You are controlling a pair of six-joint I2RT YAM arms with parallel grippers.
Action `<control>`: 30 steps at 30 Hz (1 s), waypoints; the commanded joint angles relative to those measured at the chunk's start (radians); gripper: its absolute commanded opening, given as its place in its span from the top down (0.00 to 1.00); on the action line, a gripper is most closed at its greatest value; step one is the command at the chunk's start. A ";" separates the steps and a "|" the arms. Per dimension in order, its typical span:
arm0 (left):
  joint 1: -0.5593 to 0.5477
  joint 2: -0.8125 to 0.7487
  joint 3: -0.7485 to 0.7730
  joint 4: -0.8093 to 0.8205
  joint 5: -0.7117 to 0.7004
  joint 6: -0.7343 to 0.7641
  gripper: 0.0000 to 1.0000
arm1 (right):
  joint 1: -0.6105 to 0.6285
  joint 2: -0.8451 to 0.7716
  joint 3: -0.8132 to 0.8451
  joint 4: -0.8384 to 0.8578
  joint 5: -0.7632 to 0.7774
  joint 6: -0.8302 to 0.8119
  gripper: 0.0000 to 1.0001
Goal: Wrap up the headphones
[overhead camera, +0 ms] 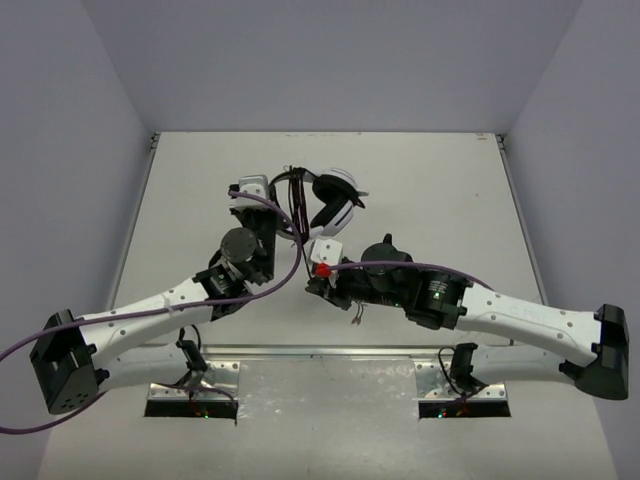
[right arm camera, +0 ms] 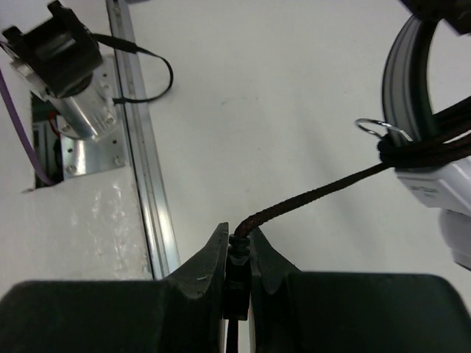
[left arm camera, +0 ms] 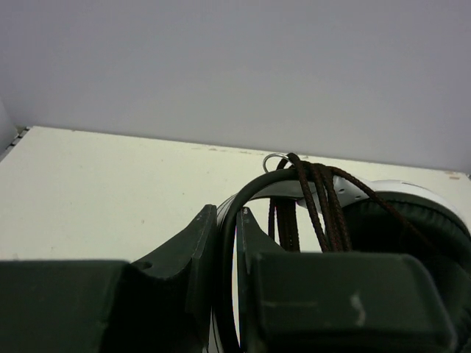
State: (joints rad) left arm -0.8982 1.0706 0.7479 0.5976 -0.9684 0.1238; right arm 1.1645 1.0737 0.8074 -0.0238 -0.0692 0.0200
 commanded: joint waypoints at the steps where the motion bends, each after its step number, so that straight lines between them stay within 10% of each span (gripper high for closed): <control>1: 0.062 -0.004 -0.011 0.064 0.013 -0.091 1.00 | 0.031 -0.006 0.160 -0.267 -0.012 -0.106 0.95; 15: 0.074 -0.069 -0.122 -0.034 0.048 -0.187 1.00 | 0.031 0.068 0.308 -0.616 0.209 -0.255 0.95; 30: 0.074 -0.093 -0.133 -0.200 0.270 -0.223 1.00 | 0.043 0.213 0.447 -0.605 0.538 -0.483 0.97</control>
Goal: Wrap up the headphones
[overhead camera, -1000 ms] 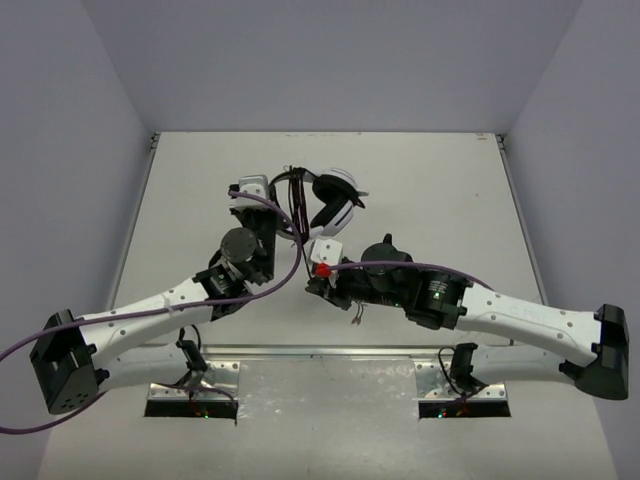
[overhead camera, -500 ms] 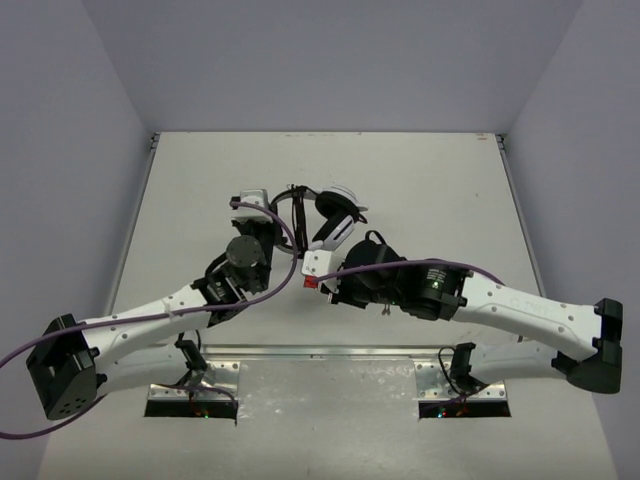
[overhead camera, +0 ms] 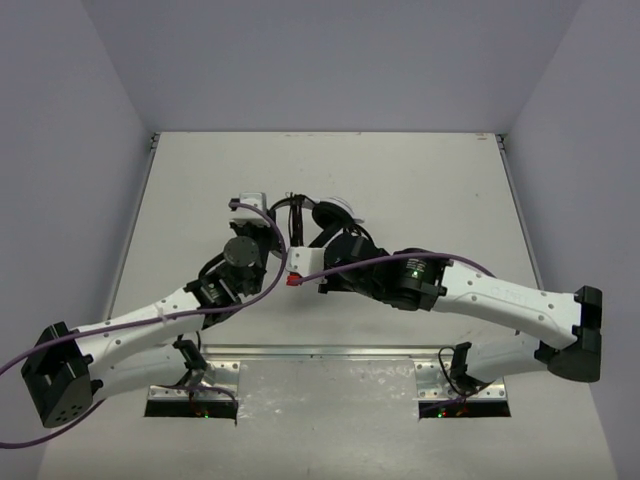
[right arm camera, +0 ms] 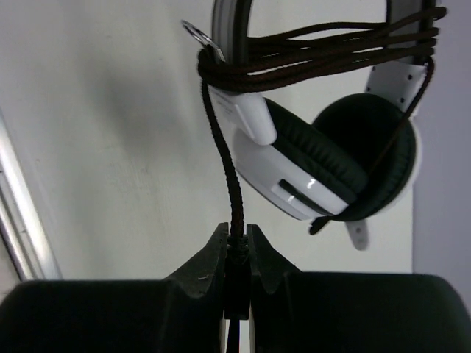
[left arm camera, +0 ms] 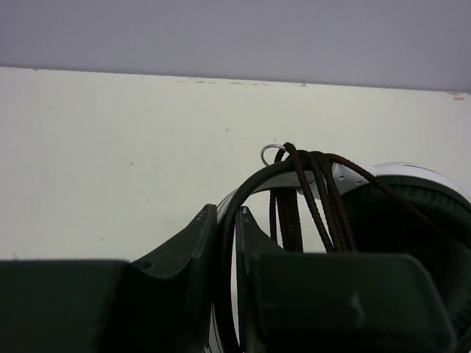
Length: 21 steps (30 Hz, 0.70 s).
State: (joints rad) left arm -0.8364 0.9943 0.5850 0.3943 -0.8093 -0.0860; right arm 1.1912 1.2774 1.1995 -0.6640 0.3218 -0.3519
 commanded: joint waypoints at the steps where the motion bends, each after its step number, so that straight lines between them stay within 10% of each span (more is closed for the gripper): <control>1: 0.013 -0.026 0.023 0.005 0.163 -0.008 0.99 | 0.015 0.008 0.054 0.049 0.186 -0.130 0.97; 13: 0.013 -0.045 -0.076 0.066 0.773 0.022 1.00 | 0.015 -0.208 -0.141 0.409 0.158 -0.289 0.87; 21: 0.013 -0.063 -0.065 0.032 0.814 0.028 1.00 | -0.013 -0.265 -0.189 0.478 0.264 -0.371 0.73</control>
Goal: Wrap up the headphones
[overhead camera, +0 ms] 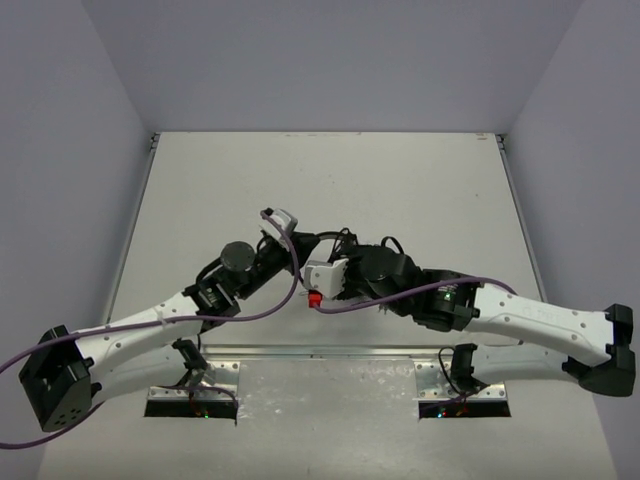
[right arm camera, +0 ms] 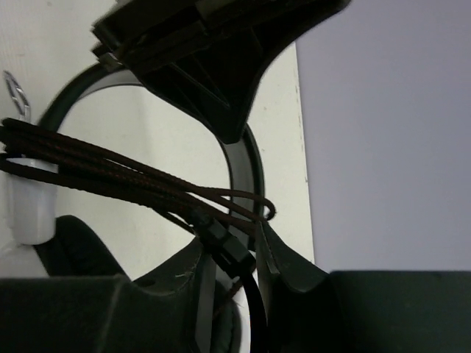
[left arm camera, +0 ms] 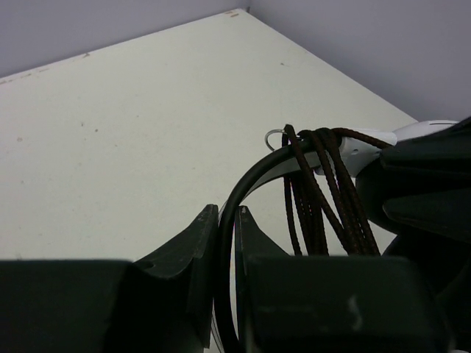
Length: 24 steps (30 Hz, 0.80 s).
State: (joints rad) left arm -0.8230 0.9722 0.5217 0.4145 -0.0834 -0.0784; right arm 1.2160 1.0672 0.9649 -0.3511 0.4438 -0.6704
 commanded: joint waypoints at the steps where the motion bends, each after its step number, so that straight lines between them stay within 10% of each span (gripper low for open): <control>1: -0.001 -0.049 -0.005 0.006 0.088 0.017 1.00 | -0.044 -0.058 0.052 0.137 0.144 -0.046 0.74; 12: -0.001 -0.128 -0.019 -0.019 0.016 0.002 0.99 | -0.167 -0.078 0.064 0.018 0.021 0.072 0.98; 24: -0.002 -0.230 -0.012 -0.046 0.216 -0.018 1.00 | -0.420 -0.049 0.011 0.164 -0.126 0.117 0.94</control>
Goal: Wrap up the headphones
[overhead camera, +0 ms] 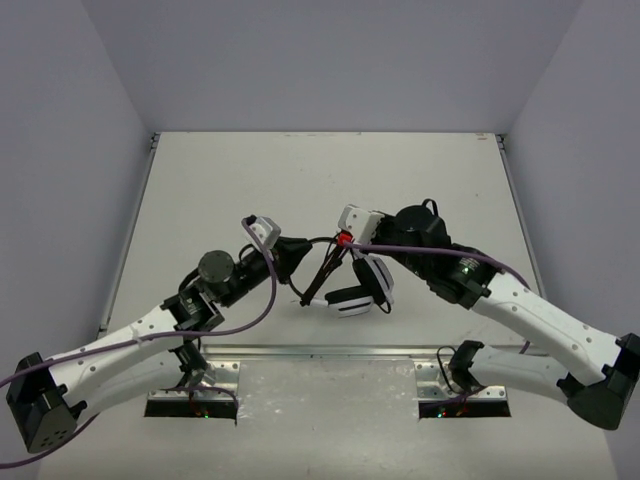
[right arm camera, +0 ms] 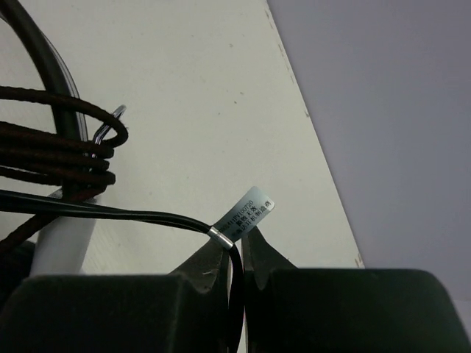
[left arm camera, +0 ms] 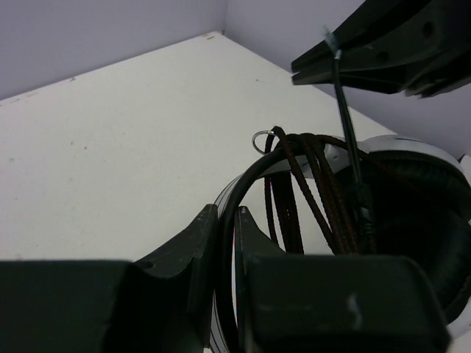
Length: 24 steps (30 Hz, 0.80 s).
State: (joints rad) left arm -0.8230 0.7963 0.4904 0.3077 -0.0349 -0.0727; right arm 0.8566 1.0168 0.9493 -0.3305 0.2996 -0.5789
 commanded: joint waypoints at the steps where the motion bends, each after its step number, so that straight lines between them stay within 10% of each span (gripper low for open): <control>1: -0.002 -0.058 0.019 0.062 0.185 -0.025 1.00 | -0.074 0.009 0.028 0.146 0.003 0.024 0.94; 24: -0.002 -0.160 0.284 0.028 0.211 -0.173 1.00 | -0.139 -0.015 -0.080 0.280 -0.485 0.234 0.77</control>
State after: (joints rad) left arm -0.8230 0.6445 0.6815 0.2279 0.1429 -0.1509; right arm 0.7219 1.0019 0.8688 -0.1417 -0.1093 -0.3855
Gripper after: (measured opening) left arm 0.097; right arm 0.215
